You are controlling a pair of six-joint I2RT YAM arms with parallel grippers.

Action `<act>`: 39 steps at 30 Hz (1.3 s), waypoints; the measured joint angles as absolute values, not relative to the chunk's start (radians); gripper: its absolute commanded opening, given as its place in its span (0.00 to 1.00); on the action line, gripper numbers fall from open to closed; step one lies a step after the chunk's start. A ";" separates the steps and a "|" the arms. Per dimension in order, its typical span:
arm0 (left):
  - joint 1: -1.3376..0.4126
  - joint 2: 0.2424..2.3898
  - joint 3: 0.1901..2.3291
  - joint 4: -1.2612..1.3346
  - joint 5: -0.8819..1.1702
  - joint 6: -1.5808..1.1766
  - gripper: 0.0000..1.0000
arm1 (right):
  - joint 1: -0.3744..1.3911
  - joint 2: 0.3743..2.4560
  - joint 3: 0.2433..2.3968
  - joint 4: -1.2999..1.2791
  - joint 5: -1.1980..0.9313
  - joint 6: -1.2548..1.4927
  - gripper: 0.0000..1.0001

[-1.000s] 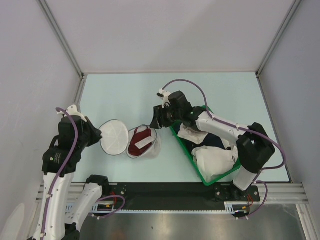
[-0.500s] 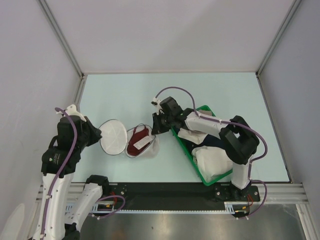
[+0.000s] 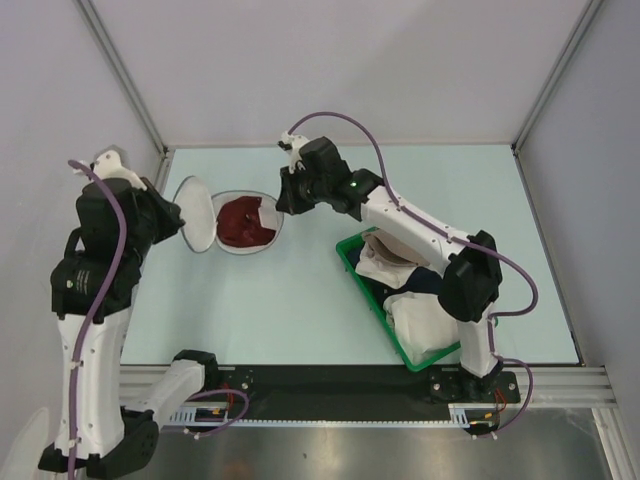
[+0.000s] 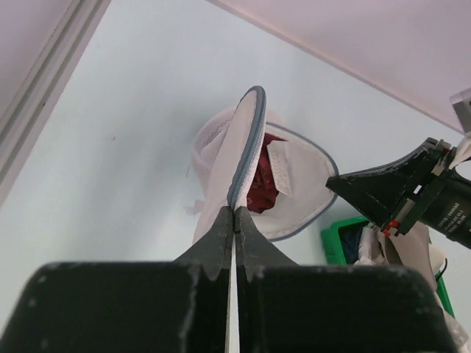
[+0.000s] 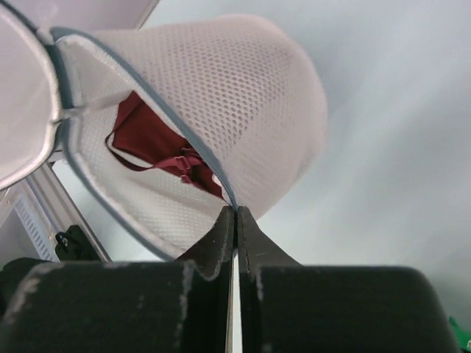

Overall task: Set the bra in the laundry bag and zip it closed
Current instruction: Move the laundry bag to the center of the board.

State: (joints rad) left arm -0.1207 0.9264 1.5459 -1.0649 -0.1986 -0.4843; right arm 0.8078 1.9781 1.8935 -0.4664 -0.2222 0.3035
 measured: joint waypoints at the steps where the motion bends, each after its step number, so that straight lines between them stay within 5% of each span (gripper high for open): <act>1: -0.119 0.942 1.559 -1.063 -0.198 -0.479 0.00 | 0.807 1.986 1.916 -0.473 -0.218 0.301 0.00; 10: 0.002 1.067 1.444 -1.013 -0.167 -0.425 0.00 | 0.794 2.195 2.059 -0.489 -0.215 0.301 0.00; 16: 0.136 1.103 1.353 -0.956 -0.146 -0.390 0.07 | 0.801 2.308 2.138 -0.511 -0.228 0.350 0.18; 17: 0.145 1.109 1.348 -0.952 -0.145 -0.390 0.26 | 0.805 2.312 2.148 -0.516 -0.227 0.357 0.29; 19: 0.161 1.122 1.343 -0.944 -0.144 -0.389 0.35 | 0.820 2.312 2.165 -0.521 -0.222 0.366 0.43; 20: 0.164 1.125 1.343 -0.942 -0.144 -0.383 0.47 | 0.826 2.312 2.173 -0.521 -0.220 0.373 0.57; 25: 0.165 1.106 1.343 -0.925 -0.157 -0.374 0.61 | 0.857 2.290 2.186 -0.593 -0.156 0.357 0.97; 31: 0.113 1.029 1.370 -0.920 -0.182 -0.374 0.65 | 0.857 2.152 2.136 -0.727 0.032 0.287 1.00; 39: -0.273 0.949 1.452 -0.908 -0.269 -0.411 0.65 | 0.823 1.721 1.758 -0.784 0.284 0.216 1.00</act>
